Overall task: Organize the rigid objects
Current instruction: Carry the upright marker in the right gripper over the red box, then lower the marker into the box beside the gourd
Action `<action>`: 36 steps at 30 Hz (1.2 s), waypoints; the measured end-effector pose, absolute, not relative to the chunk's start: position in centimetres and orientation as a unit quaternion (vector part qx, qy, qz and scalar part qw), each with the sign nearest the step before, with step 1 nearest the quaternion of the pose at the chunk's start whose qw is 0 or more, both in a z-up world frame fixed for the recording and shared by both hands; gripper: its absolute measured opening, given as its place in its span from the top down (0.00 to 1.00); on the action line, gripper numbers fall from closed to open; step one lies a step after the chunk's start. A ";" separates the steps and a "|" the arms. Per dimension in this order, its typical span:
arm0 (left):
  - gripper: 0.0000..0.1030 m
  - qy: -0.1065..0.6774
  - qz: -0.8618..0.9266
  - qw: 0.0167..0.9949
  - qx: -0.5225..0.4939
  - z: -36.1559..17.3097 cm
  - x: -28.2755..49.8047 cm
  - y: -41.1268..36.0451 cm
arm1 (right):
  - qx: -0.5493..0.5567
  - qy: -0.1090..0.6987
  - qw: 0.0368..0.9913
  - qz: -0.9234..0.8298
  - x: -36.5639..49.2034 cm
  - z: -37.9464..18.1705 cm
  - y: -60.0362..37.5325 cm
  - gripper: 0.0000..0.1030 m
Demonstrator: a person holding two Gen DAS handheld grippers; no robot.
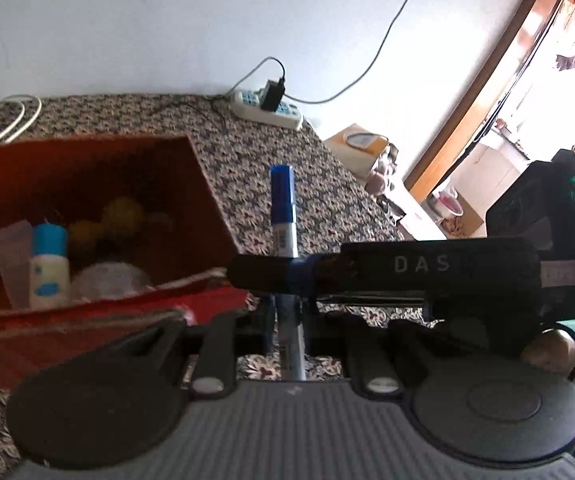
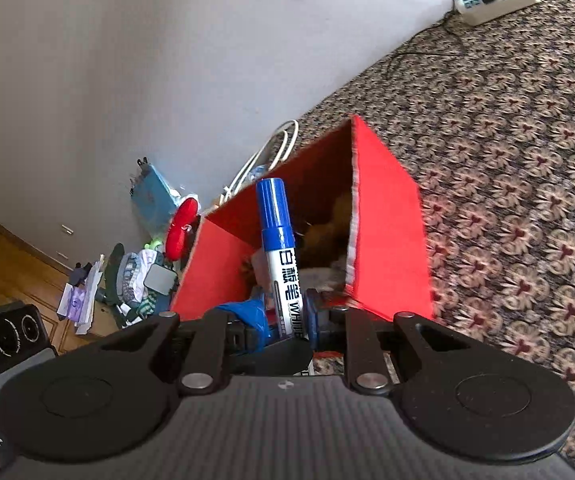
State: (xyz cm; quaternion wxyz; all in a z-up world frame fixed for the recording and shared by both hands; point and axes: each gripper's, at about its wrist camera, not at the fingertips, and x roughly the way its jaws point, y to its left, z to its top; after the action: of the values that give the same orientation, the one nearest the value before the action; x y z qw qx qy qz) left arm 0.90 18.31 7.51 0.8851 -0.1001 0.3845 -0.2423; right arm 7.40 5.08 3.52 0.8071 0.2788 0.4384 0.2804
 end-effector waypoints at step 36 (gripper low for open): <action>0.91 0.447 -0.181 0.875 -0.039 3.4 14.7 26.7 | 0.187 0.536 0.781 0.260 19.9 -1.9 12.0 0.99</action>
State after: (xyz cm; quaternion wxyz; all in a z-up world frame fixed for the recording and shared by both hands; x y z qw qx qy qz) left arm 14.71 26.65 3.37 0.8753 -0.0386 0.4468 -0.1809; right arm 19.92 11.95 -1.93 0.7813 0.1867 0.5358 0.2599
